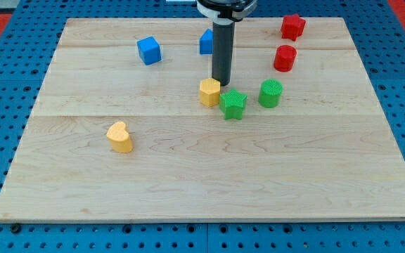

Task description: Push the yellow hexagon to the left center of the board

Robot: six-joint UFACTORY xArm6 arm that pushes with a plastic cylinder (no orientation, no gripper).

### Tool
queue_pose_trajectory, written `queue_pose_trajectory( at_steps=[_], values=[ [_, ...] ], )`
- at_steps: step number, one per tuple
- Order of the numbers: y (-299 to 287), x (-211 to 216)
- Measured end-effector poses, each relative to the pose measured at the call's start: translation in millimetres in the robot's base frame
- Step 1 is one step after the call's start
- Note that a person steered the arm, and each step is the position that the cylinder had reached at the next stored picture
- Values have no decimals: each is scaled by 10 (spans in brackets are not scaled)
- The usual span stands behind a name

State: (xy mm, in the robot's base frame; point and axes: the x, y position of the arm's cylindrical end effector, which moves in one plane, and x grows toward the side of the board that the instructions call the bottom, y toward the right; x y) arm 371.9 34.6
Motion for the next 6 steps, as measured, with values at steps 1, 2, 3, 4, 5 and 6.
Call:
queue_pose_trajectory(
  at_steps=[1,2,3,4,5,6],
  values=[
    [247,123],
    [-523,457],
    [-1457,357],
    [-1751,327],
    [-1723,14],
    [-2266,165]
  ],
)
